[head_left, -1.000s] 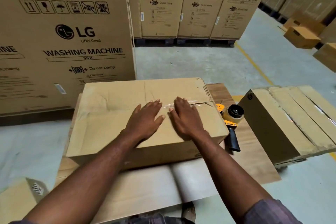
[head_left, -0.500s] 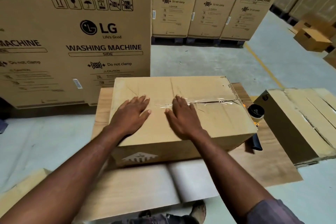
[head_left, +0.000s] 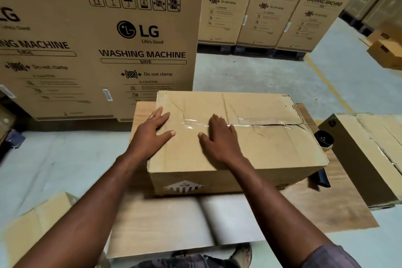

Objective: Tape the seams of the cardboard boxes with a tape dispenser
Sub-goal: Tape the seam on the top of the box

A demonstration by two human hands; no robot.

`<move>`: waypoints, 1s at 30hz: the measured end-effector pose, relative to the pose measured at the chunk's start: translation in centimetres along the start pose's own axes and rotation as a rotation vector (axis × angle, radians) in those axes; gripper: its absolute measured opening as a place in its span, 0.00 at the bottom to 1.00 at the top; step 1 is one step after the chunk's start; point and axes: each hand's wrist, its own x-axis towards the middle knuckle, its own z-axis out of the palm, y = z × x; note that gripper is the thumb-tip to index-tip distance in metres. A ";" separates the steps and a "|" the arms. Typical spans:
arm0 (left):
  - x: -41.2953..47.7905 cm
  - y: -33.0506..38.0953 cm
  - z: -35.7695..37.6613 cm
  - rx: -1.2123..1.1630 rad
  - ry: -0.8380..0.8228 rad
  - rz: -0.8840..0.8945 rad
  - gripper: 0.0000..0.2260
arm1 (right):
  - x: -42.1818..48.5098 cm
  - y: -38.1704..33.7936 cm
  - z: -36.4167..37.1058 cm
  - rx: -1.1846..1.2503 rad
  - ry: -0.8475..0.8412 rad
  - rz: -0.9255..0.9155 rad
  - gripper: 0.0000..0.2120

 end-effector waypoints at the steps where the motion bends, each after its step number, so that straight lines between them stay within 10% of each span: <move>1: -0.2 -0.1 -0.1 -0.145 -0.027 -0.084 0.38 | 0.1 0.6 -0.2 -0.026 0.025 0.080 0.34; 4: -0.5 -1.1 0.1 -0.593 -0.095 -0.252 0.46 | 0.3 -0.4 0.4 -0.078 0.015 0.216 0.37; 13: -2.3 -1.6 1.0 -0.942 -0.253 -0.452 0.20 | -0.4 -9.9 4.6 0.188 -0.222 -0.175 0.37; 20: 2.2 0.0 -1.5 -0.406 0.106 -0.213 0.21 | 0.4 -9.8 4.8 0.118 -0.143 -0.102 0.54; 25: 5.5 0.7 -1.3 0.171 -0.137 0.120 0.20 | -0.8 -11.2 5.9 -0.095 -0.156 -0.068 0.57; 30: 4.7 -1.3 -1.0 0.176 -0.105 0.158 0.20 | -1.6 -11.7 5.9 -0.140 -0.188 -0.072 0.50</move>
